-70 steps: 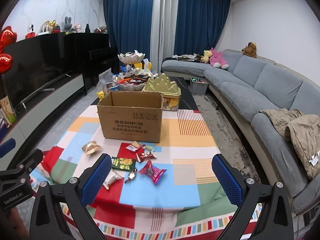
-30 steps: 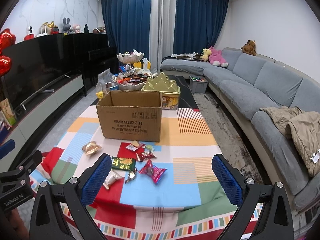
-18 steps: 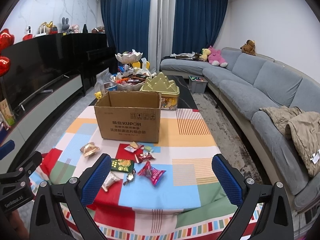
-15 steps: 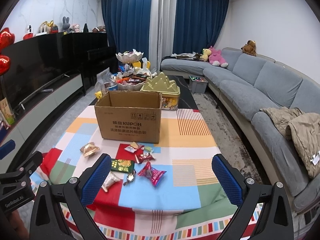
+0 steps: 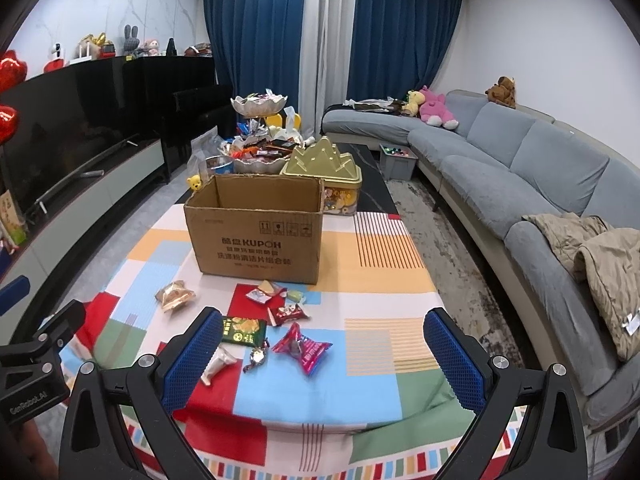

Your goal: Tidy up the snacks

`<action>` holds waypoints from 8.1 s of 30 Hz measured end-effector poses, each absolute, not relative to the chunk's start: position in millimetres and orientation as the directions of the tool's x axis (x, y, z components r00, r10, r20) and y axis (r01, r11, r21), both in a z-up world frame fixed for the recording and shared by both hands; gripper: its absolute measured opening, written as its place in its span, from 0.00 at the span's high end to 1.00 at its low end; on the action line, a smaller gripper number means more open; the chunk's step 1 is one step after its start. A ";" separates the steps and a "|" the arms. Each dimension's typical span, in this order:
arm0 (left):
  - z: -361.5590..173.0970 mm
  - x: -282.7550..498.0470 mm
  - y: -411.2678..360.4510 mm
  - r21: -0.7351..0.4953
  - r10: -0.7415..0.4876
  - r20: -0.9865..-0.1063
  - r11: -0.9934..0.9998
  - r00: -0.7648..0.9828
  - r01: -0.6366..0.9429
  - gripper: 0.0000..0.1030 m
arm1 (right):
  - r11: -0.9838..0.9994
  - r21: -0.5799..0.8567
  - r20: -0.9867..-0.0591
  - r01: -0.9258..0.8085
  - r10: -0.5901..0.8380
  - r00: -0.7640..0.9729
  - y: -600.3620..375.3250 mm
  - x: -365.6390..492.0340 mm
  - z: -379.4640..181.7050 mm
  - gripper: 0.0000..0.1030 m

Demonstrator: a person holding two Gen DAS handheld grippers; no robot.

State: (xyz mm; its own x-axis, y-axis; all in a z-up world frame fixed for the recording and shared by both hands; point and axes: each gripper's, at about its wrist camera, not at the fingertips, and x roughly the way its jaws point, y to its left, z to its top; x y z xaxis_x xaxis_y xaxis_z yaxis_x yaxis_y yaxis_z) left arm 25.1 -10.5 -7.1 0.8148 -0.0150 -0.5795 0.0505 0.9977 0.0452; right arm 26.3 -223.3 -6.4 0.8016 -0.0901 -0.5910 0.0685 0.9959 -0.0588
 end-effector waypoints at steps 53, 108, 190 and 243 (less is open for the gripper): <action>-122.9 122.9 -61.0 0.138 -0.061 -0.840 0.937 0.540 0.320 0.20 | 0.990 -0.092 -0.829 -0.110 -0.015 0.559 -216.3 132.8 -111.7 0.20; -185.1 153.4 -84.8 0.103 -0.090 -0.923 0.880 0.374 0.464 0.70 | 0.953 -0.009 -0.951 -0.304 0.085 0.296 -213.6 163.9 -199.3 0.69; 34.5 307.1 -50.9 0.052 -0.024 -0.746 0.994 0.666 0.094 0.70 | 0.998 0.042 -0.749 -0.052 0.066 0.659 -204.6 281.9 21.8 0.68; 34.8 336.6 -45.5 0.103 0.023 -0.751 0.991 0.660 0.083 0.18 | 1.000 -0.001 -0.757 0.019 -0.013 0.653 -214.9 327.3 25.6 0.31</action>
